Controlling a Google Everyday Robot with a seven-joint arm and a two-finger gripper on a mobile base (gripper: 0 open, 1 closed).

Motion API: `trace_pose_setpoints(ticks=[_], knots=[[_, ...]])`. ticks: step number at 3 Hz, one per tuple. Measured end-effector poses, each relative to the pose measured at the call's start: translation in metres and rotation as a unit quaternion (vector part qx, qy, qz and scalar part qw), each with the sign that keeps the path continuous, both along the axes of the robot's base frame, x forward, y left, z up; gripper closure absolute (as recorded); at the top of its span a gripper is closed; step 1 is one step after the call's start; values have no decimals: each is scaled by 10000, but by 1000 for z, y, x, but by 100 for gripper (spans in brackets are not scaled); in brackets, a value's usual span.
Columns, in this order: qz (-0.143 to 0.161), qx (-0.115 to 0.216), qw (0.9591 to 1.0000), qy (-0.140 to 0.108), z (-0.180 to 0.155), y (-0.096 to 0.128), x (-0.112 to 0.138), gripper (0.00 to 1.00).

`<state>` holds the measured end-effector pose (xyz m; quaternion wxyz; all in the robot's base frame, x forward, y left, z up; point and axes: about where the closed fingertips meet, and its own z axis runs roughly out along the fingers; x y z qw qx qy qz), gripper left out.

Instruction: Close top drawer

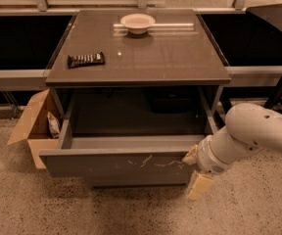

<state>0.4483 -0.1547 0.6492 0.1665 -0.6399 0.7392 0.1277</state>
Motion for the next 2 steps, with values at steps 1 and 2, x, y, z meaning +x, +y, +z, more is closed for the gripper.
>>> trace_pose_setpoints(ticks=[1,2], knots=[[72,86,9999,-61,1,-10,30,0],[89,104,9999,-63,1,-11,32,3]])
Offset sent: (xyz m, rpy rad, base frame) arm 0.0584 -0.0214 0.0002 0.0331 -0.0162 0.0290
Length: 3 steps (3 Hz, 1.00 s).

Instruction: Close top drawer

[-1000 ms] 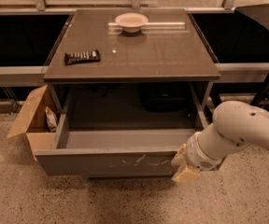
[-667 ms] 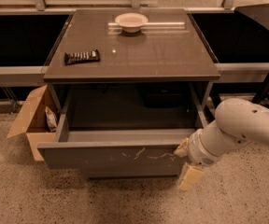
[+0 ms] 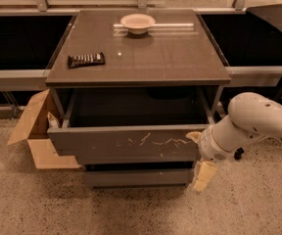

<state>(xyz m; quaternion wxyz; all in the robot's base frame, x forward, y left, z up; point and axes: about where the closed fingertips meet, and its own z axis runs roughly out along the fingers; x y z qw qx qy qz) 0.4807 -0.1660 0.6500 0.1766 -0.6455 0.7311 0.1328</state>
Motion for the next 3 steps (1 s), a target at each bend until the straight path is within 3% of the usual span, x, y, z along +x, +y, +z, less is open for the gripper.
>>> trace_pose_setpoints(ticks=[1,3], knots=[[107,104,9999,-10,-3,-8,15,27],[261,128,9992,-286,7,-34,75,81]])
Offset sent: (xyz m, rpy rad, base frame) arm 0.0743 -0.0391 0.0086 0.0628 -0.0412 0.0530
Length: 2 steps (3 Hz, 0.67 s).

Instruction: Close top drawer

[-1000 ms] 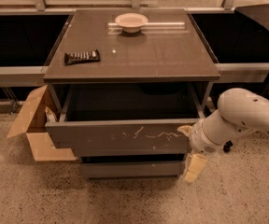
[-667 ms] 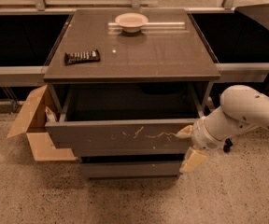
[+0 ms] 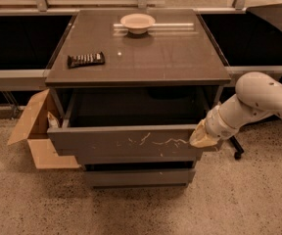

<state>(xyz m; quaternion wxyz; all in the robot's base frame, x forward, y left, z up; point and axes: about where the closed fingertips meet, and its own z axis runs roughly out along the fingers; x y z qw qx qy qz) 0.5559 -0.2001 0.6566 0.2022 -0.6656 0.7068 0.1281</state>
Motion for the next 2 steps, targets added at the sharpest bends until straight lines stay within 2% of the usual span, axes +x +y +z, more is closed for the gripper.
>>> trace_pose_setpoints(ticks=[1,2], knots=[[16,-34,10000,-81,3,-3,8,100],[59,-82,9996,-272,10,-8,30,0]])
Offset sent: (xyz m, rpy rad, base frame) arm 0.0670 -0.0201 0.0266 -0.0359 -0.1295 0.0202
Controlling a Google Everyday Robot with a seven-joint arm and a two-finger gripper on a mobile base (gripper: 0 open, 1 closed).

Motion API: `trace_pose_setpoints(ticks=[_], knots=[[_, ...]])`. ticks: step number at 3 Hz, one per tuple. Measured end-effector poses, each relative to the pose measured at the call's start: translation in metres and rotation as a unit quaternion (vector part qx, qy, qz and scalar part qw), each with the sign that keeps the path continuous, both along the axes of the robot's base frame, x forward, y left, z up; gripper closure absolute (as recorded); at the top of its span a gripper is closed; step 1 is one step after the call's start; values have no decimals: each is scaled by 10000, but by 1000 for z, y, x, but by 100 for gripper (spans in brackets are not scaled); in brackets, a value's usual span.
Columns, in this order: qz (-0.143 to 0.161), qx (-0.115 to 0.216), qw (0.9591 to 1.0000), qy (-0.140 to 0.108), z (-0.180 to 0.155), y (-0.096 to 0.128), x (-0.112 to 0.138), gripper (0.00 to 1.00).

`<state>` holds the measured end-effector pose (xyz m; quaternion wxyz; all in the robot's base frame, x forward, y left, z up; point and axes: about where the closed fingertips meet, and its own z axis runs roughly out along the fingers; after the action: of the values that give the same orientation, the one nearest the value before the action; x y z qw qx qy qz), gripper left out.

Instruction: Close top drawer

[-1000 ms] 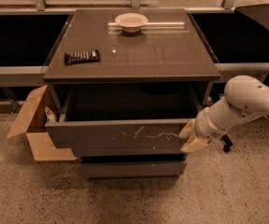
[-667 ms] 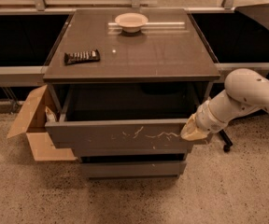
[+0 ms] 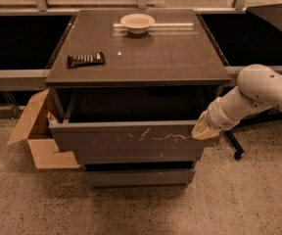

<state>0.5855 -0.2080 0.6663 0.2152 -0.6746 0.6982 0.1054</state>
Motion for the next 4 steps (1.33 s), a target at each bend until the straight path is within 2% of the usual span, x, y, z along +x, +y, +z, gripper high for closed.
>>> trace_pose_setpoints(ticks=[2,3,4], knots=[[-63,38,10000,-61,0,-15,29,0],[-61,39,10000,-62,1,-15,26,0],[151,332,9992,-192,31,-19,3,0]])
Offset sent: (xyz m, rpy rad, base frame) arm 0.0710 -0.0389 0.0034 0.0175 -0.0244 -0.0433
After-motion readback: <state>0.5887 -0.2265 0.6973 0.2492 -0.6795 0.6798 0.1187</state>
